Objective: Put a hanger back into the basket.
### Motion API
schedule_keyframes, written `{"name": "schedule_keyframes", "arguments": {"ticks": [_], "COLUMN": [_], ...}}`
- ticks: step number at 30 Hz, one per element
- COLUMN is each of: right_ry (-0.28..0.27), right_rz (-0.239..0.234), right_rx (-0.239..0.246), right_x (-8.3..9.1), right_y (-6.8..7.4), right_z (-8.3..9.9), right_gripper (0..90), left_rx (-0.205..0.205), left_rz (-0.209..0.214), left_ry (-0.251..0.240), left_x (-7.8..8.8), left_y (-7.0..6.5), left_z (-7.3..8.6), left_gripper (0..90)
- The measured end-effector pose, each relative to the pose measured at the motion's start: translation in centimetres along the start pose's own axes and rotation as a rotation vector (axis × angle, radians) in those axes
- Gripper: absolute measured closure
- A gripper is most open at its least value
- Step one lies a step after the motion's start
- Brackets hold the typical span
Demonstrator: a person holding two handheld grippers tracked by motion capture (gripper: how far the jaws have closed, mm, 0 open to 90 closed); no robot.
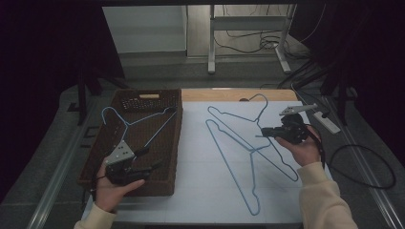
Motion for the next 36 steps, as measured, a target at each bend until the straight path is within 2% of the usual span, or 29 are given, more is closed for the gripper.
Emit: {"name": "schedule_keyframes", "arguments": {"ticks": [2,12,17,21,26,29,36], "right_ry": [-0.016,-0.034,-0.041,-0.040,-0.033,-0.020,0.002], "right_rz": [-0.022,-0.060,-0.093,-0.121,-0.137,-0.147,-0.167], "right_rx": [0.005,0.019,0.032,0.047,0.046,0.051,0.078], "right_x": [0.7,1.8,2.2,2.5,2.8,2.8,3.0], "right_y": [0.6,2.1,3.1,4.1,4.4,4.8,5.7], "right_z": [0.5,2.1,2.9,3.8,4.5,4.9,5.1], "right_gripper": [88.1,88.0,88.0,88.0,88.0,88.0,88.0], "left_rx": [-0.004,-0.009,-0.025,-0.053,-0.081,-0.094,-0.125], "left_rz": [0.000,0.006,0.020,0.036,0.060,0.089,0.145], "left_ry": [0.000,0.002,0.003,0.004,0.003,0.006,0.051], "left_x": [0.0,-0.1,-0.5,-1.0,-2.2,-3.2,-5.9], "left_y": [-0.1,-0.4,-0.9,-1.8,-2.8,-3.4,-4.6], "left_z": [0.0,-0.3,-1.2,-2.3,-3.9,-4.9,-7.5], "left_gripper": [35.2,35.1,34.8,34.5,34.3,34.3,33.8]}}
Point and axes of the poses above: each handheld gripper's, and its own axes: x roughly backward along the jaws, z roughly out of its underside, y roughly to its left, the point moved 6 cm from there along -x, roughly forward along the jaws, and after that the axes turned 7 degrees about y, right-handed, at the moved point
